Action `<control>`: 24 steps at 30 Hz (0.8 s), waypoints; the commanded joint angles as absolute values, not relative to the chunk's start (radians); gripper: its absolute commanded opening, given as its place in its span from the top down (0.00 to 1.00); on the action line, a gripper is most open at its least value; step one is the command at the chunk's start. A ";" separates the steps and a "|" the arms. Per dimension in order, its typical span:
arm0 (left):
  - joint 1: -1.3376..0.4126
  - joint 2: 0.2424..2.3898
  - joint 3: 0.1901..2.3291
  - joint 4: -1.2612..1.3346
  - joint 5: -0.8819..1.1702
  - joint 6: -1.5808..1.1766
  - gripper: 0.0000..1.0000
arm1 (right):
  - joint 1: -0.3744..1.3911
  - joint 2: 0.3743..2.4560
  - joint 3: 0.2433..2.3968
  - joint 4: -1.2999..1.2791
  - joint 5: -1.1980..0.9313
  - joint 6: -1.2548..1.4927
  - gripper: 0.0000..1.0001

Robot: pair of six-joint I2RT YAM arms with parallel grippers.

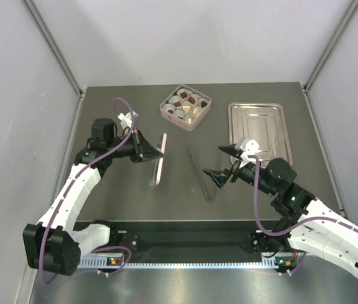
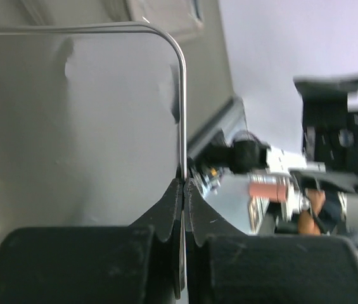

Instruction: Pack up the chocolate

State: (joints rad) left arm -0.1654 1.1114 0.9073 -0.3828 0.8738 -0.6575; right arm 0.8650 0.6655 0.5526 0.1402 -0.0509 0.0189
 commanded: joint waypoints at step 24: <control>-0.525 0.997 0.867 -0.341 1.042 -0.555 1.00 | 0.676 1.129 1.023 -0.287 -0.971 -0.785 0.04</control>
